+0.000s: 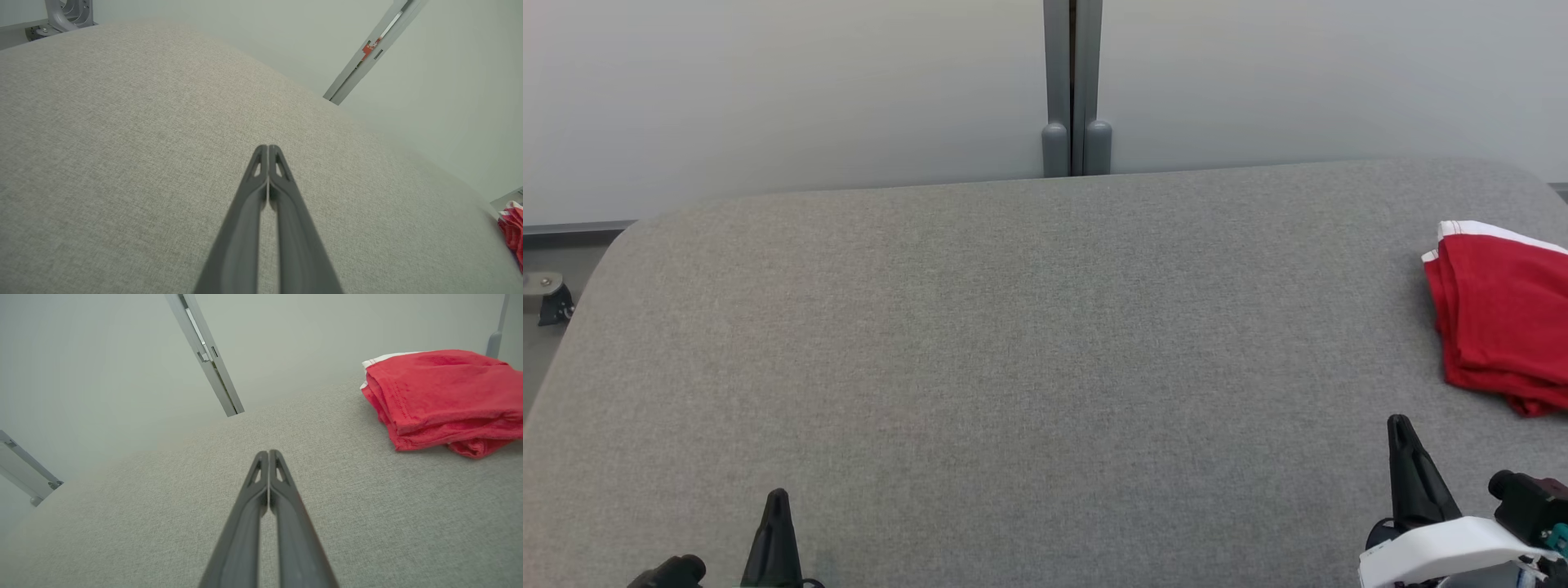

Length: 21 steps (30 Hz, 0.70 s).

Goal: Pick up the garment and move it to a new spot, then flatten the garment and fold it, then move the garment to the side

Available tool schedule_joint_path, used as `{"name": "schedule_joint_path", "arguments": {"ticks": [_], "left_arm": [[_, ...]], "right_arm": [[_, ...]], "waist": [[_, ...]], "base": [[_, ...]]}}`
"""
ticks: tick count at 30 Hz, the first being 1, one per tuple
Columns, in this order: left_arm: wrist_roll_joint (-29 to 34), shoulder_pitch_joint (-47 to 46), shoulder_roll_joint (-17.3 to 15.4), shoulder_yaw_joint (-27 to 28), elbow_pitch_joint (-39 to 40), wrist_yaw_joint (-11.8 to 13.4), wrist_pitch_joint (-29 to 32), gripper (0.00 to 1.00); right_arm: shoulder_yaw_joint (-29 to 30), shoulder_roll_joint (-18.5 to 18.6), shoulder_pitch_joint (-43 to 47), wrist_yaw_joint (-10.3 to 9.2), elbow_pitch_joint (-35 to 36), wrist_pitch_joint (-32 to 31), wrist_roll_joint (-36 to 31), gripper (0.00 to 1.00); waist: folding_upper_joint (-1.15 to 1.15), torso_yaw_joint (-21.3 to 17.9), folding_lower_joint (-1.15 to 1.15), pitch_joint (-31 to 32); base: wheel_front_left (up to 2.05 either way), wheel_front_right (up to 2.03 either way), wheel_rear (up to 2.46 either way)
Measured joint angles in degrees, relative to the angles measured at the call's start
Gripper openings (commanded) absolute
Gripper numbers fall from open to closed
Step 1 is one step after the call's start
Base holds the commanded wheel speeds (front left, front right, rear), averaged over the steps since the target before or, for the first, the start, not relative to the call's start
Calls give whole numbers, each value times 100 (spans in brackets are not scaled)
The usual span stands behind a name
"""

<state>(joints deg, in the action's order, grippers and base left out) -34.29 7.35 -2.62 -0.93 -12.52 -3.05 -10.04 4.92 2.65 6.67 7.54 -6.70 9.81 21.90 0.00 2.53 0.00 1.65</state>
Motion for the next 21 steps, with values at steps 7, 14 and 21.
{"name": "schedule_joint_path", "arguments": {"ticks": [7,14,21], "left_arm": [[-571,-126,1,77,-19,-49,163,0],[-1123,-250,1,134,-36,-93,320,0],[-1616,-367,0,208,-48,-114,459,0]], "right_arm": [[14,0,-120,0,-67,-159,697,0],[25,0,-238,-1,-136,-303,1358,0],[40,1,-352,-1,-201,-449,1970,0]], "waist": [[0,-16,0,-12],[0,-32,0,-23],[0,-49,0,-35]], "base": [[0,0,0],[0,0,0],[0,0,0]]}}
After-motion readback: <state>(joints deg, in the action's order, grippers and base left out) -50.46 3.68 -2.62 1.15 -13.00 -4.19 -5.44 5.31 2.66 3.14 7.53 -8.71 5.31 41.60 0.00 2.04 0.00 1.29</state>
